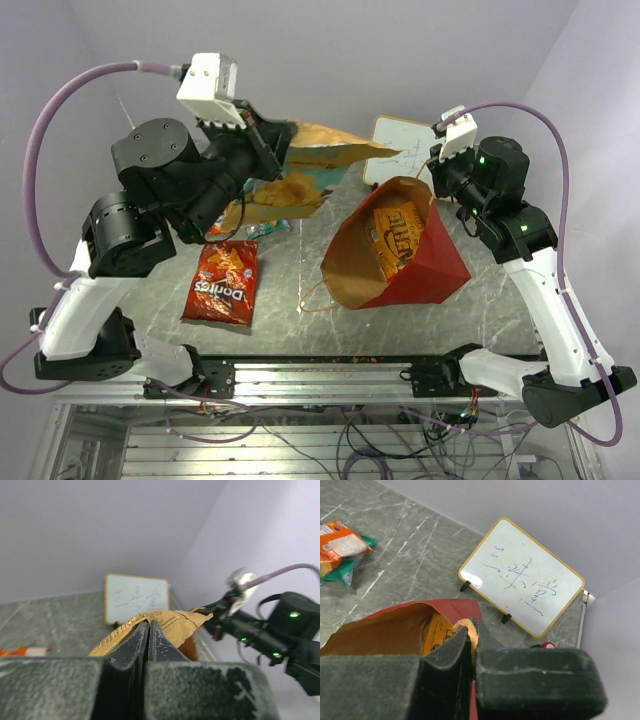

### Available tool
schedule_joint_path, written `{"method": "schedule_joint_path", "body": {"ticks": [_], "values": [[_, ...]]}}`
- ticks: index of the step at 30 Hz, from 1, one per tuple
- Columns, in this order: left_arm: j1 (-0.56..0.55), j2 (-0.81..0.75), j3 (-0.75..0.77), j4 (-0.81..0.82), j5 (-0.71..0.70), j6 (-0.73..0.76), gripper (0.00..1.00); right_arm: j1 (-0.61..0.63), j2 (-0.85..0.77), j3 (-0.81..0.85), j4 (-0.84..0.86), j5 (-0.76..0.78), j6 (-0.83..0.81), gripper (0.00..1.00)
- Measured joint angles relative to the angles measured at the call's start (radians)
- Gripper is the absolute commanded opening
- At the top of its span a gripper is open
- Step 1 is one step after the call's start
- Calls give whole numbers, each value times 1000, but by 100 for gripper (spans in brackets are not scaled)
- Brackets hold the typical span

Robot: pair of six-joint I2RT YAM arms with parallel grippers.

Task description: Take the snacks out of the paper bag

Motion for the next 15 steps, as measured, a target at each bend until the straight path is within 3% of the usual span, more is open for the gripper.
{"method": "schedule_joint_path", "body": {"ticks": [8, 15], "values": [[2, -98, -146, -168, -247, -113, 7, 0, -9, -18, 6, -1, -12, 0], [2, -106, -164, -438, -383, -344, 7, 0, -17, -27, 8, -8, -16, 0]]}}
